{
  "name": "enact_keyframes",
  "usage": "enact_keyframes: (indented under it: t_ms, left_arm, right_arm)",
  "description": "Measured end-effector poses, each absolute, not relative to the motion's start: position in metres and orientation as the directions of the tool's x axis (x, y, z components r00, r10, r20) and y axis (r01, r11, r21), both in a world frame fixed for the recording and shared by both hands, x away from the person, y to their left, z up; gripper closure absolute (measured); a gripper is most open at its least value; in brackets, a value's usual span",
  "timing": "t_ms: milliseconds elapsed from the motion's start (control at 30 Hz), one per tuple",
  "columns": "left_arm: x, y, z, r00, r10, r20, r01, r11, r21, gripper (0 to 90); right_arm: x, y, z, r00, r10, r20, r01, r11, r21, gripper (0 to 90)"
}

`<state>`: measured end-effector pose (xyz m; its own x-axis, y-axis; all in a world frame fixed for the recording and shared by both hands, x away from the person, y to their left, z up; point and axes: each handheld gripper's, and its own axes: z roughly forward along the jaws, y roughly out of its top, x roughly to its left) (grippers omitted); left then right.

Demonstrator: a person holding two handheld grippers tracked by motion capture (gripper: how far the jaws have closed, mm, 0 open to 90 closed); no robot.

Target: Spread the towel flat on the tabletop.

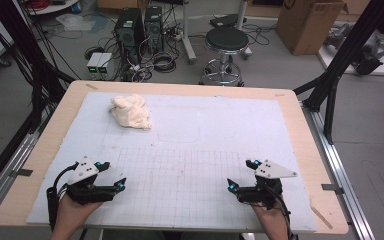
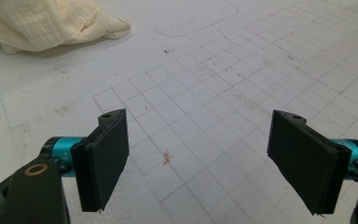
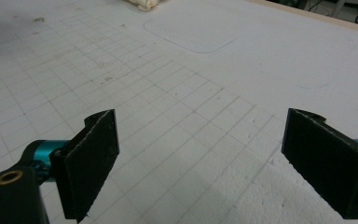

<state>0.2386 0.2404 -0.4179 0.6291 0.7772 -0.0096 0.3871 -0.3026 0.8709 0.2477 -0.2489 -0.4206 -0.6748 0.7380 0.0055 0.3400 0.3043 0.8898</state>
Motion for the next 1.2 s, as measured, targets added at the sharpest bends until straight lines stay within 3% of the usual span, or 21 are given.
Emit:
enact_keyframes:
  t_ms: [1200]
  left_arm:
    - [0.2425,0.2402,-0.4144,0.647,0.762,-0.021,0.372,-0.292,0.881,21.2]
  right_arm:
    - [0.2444,-0.2493,-0.4193,-0.671,0.741,-0.003,0.33,0.303,0.894,10.5]
